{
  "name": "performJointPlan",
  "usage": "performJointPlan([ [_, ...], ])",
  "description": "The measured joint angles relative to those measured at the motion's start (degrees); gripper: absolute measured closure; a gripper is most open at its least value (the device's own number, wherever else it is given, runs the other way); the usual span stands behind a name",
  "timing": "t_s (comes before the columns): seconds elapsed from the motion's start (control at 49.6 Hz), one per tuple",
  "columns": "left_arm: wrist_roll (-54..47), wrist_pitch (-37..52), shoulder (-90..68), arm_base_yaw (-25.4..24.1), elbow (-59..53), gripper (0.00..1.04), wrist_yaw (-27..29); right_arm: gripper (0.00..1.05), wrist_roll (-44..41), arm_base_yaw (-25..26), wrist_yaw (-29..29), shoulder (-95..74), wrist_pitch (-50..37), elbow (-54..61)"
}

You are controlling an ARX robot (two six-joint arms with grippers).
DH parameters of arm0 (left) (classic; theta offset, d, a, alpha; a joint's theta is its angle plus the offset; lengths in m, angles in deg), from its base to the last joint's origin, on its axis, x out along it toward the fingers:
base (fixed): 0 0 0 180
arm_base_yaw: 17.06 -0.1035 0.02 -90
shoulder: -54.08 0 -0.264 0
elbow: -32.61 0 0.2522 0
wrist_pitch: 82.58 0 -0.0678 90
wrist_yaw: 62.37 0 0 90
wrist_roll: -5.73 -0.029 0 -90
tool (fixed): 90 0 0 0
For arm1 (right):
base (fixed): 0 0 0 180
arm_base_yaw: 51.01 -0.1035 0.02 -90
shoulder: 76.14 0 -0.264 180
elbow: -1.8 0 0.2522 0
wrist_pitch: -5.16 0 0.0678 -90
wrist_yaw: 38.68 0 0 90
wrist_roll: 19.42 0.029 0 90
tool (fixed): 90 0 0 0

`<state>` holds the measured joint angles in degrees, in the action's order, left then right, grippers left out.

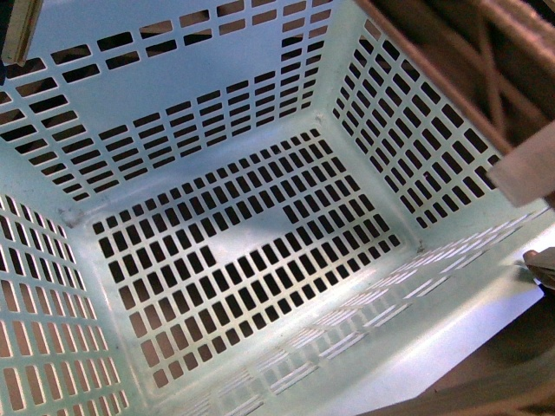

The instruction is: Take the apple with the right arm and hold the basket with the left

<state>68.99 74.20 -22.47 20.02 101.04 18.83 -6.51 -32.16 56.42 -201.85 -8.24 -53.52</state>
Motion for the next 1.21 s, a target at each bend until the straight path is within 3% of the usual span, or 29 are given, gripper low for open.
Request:
performJointPlan([
  [0.605, 0.0, 0.0, 0.0, 0.0, 0.0, 0.98, 0.0, 0.09, 1.5, -0.2, -0.2, -11.1, 3.7, -13.5],
  [0.706, 0.0, 0.0, 0.0, 0.0, 0.0, 0.98, 0.0, 0.26, 2.4, 0.0, -0.5, -11.9, 3.9, -14.0],
  [0.786, 0.0, 0.0, 0.0, 0.0, 0.0, 0.98, 0.0, 0.31, 2.6, 0.1, -0.6, -11.9, 4.0, -14.1],
  [1.048, 0.0, 0.0, 0.0, 0.0, 0.0, 0.98, 0.0, 0.34, 1.7, 0.4, -2.3, -8.0, 2.6, -9.6],
  [1.21, 0.0, 0.0, 0.0, 0.0, 0.0, 0.98, -0.1, 0.34, -1.4, 0.8, -6.7, 0.7, 2.4, -3.8],
])
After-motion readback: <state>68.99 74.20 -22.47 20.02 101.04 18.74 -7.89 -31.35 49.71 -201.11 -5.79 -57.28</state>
